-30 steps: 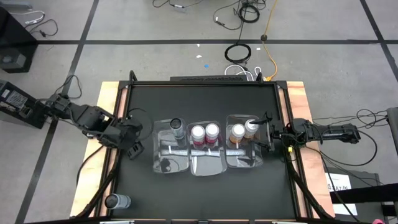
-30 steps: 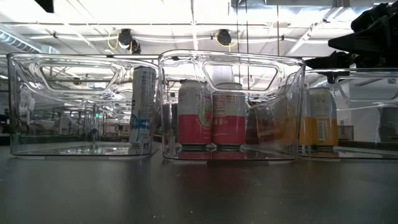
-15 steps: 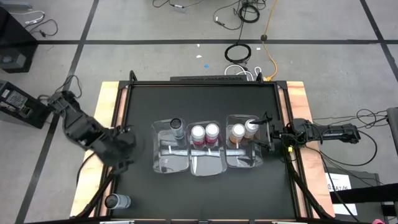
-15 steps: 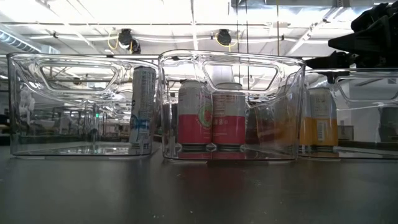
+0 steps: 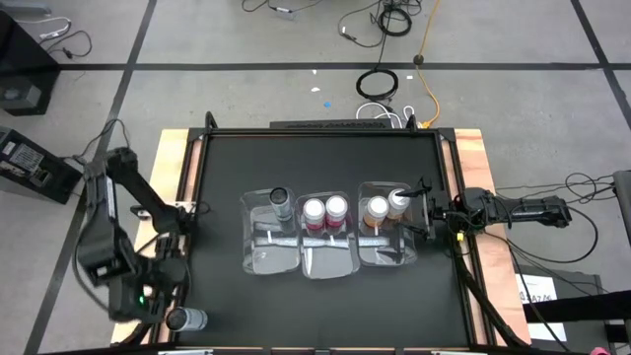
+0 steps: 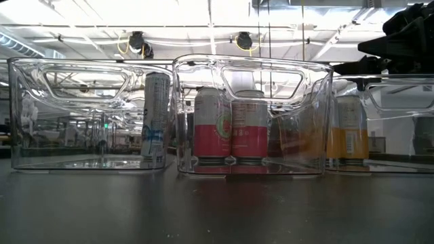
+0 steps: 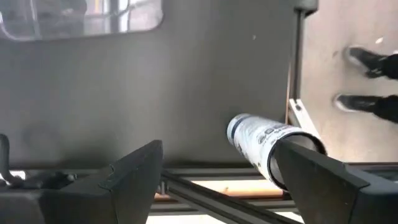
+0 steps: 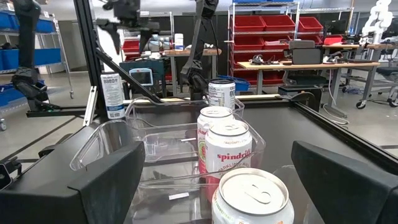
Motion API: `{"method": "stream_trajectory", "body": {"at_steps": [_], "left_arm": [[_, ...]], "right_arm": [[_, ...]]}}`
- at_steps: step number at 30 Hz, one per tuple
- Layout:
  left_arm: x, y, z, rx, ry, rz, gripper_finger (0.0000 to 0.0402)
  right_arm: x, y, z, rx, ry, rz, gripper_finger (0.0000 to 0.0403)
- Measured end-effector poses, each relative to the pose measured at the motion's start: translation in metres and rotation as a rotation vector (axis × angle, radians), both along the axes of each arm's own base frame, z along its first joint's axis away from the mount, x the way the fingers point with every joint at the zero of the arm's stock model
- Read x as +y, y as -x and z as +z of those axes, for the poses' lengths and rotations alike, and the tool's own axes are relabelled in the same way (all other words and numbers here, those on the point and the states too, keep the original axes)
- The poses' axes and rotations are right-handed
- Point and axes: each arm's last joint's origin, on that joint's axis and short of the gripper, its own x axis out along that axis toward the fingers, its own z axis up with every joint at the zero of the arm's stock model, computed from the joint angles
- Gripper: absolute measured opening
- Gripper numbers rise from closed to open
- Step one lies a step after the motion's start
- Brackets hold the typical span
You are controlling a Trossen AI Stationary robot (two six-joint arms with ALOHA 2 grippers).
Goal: Sort soda cans
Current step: Put the white soda can into the left transparent bin
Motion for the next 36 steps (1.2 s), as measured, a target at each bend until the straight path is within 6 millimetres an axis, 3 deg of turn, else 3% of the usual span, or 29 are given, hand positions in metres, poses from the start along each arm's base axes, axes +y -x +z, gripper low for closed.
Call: {"method": "stream_trajectory", "body": {"at_steps": [12, 23, 36], "left_arm": [[-0.052, 0.001, -0.025, 0.069, 0.062, -0.035, 0.032], [-0.069, 0.011, -0.038, 0.105, 0.043, -0.009, 0.032], [-0.081, 0.008, -0.051, 0.117, 0.002, -0.007, 0.032]], "right_arm": [[0.0, 0.0, 0.0, 0.0, 0.0, 0.0, 0.0398], [0.0, 0.0, 0.0, 0.0, 0.0, 0.0, 0.0398], [0.0, 0.0, 0.0, 0.0, 0.0, 0.0, 0.0398]]}}
